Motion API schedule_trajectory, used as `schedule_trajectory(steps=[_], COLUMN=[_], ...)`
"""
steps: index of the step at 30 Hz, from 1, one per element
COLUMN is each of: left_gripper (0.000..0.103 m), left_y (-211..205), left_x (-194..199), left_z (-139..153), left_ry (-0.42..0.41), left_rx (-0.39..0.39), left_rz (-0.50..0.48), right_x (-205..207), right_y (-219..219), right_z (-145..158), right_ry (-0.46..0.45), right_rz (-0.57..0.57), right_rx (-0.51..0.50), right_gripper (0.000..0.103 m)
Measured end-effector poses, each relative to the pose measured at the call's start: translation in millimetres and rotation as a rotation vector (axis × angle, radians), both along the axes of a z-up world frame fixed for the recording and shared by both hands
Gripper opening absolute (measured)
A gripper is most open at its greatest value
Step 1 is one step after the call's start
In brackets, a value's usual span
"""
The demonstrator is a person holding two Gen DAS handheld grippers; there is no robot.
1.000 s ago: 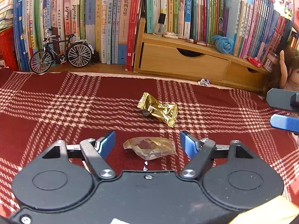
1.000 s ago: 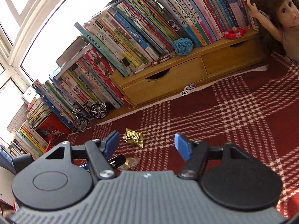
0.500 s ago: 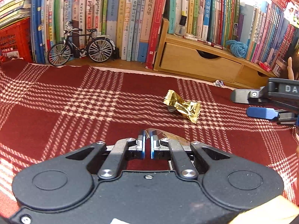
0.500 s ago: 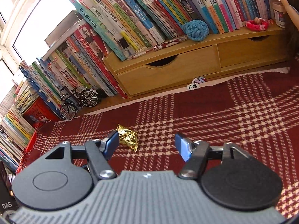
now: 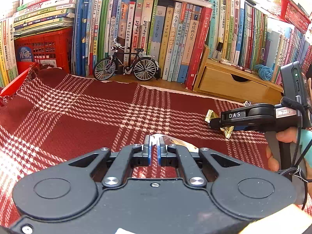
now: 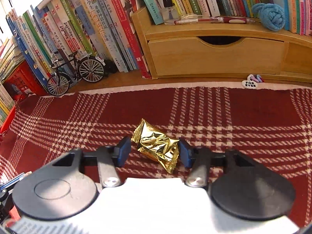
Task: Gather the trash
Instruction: 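Grasp the small gold foil wrapper with the right tool, then carry the clear scrap and gold wrapper into the trash bag and open both tools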
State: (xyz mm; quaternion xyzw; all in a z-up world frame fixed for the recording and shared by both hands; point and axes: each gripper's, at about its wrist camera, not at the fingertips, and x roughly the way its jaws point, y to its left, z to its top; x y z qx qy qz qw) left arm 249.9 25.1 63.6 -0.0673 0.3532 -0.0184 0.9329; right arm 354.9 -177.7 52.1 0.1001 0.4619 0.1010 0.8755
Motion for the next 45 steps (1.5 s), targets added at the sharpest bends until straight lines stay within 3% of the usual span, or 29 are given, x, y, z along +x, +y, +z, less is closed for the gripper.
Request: schedule_trajectory(steps=[5, 11, 17, 22, 23, 30, 39, 45], left_gripper=[0.006, 0.006, 0.006, 0.006, 0.006, 0.006, 0.006, 0.006], left_y=[5.0, 4.5, -1.3, -7.7, -8.7, -10.1, -3.8, 5.8], left_x=[-9.7, -32.0, -74.3, -124.6, -135.8, -235.4, -343.4, -402.3], left_z=[1.4, 12.3, 40.2, 65.5, 70.2, 96.3, 106.6, 93.6], left_ry=[-0.011, -0.015, -0.048, -0.055, -0.056, -0.094, -0.107, -0.115], left_rx=[0.000, -0.016, -0.019, -0.023, -0.025, -0.036, -0.082, -0.073], left_rz=[-0.003, -0.010, -0.038, -0.074, -0.084, -0.150, -0.228, -0.233], right_x=[-16.4, -51.9, -115.7, -169.9, -199.5, -305.9, -413.5, -467.3], right_y=[-3.9, -20.0, -41.3, -56.5, -64.8, -77.4, -80.4, -71.1], right_z=[5.7, 33.6, 77.1, 104.2, 117.0, 148.8, 155.7, 138.4], right_ry=[-0.017, -0.041, -0.095, -0.131, -0.140, -0.192, -0.211, -0.182], right_rz=[-0.015, -0.024, -0.001, 0.015, 0.021, 0.050, 0.079, 0.109], right_rx=[0.009, 0.047, 0.086, 0.078, 0.083, 0.085, 0.150, 0.156], right_gripper=[0.026, 0.025, 0.025, 0.025, 0.025, 0.026, 0.027, 0.028])
